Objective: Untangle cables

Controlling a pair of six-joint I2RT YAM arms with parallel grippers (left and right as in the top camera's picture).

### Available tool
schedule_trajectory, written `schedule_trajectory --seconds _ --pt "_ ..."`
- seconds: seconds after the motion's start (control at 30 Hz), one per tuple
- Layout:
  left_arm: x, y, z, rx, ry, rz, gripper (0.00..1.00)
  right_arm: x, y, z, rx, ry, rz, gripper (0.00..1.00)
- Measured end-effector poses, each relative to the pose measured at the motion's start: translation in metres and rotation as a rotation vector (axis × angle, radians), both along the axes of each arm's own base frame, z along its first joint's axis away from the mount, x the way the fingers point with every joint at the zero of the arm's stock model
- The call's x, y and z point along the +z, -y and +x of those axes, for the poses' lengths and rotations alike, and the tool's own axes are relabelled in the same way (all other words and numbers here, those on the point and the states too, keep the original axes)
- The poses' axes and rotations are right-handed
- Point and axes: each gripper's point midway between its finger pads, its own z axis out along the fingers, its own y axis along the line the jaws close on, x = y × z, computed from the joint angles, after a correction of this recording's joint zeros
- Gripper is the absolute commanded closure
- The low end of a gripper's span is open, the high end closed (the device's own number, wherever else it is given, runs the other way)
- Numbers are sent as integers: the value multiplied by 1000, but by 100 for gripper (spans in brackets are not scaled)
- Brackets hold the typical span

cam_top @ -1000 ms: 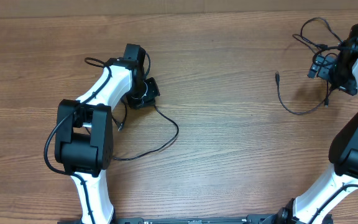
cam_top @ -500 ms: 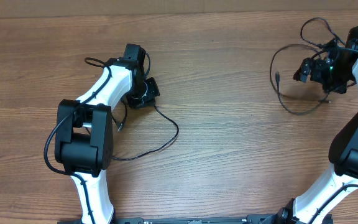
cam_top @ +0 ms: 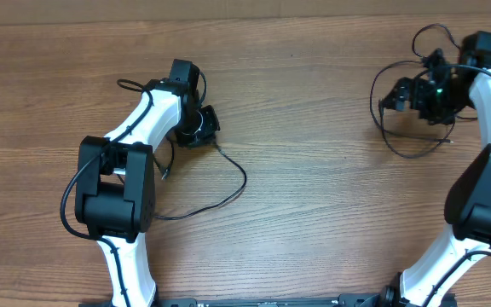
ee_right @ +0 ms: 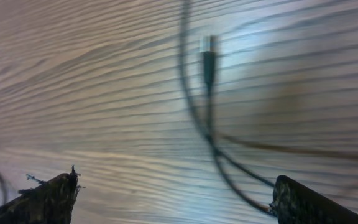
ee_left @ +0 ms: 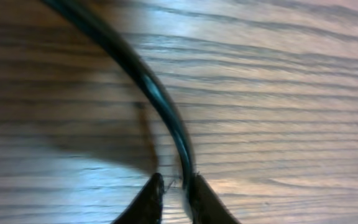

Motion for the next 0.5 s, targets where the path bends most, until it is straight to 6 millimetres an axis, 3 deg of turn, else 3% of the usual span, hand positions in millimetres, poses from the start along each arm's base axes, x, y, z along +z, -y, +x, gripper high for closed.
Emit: schedule_trajectory --seconds 0.17,0.2,0.33,0.5 --pt "8 23 5 -109 62 -98 35 0 -42 -2 88 -23 20 0" --pt "10 31 5 -154 79 -123 33 0 -58 -3 120 -29 25 0" --pt "16 42 -12 -231 39 -170 28 1 -98 -5 169 -47 38 0" --pt "31 29 -18 -257 23 -186 30 1 -141 -11 222 -65 46 0"
